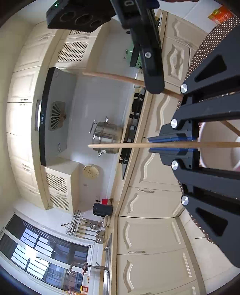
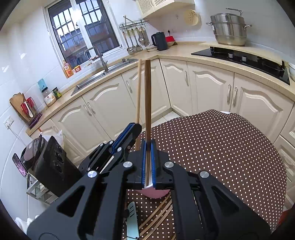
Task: Organize utensils
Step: 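Lift both chopsticks upright and drop them into the pink cup, opening both tools, then grasp the light blue knife with the left tool while the right tool approaches the chopsticks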
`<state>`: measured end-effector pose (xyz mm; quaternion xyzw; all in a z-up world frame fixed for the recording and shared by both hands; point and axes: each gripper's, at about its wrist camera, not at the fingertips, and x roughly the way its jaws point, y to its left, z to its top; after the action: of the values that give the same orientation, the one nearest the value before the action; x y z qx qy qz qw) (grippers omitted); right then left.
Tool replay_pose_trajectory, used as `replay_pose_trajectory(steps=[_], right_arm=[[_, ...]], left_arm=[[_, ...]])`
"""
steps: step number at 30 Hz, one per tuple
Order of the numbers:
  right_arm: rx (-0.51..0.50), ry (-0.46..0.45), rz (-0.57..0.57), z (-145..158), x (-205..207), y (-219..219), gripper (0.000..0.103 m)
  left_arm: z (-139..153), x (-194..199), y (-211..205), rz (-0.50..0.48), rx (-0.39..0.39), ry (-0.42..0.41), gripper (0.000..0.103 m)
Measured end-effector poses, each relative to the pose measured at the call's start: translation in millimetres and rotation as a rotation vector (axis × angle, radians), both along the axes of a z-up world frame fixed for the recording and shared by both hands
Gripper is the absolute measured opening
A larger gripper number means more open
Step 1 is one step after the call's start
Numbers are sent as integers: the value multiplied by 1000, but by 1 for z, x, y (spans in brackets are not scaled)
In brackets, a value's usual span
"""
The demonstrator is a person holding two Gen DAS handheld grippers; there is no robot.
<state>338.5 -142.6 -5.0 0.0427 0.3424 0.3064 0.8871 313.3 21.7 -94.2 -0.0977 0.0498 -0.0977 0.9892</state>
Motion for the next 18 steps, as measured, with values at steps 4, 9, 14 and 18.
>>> replay_pose_trajectory(steps=[4,9,14,18], right_arm=[[-18,11,-8,-8,-4,1,5],[-31,17,-28,-16,-8,1,6],[-33,29,-49,-22,-12,0,6],[-25,41,-62,-25,-18,-1,6]], left_arm=[[0,-12,2,-14,2,19,6],[0,-26,-2,-63,14,55,6],[4,-37,0,-90,-2,98,28],[9,-48,0,-111,-2,122,39]])
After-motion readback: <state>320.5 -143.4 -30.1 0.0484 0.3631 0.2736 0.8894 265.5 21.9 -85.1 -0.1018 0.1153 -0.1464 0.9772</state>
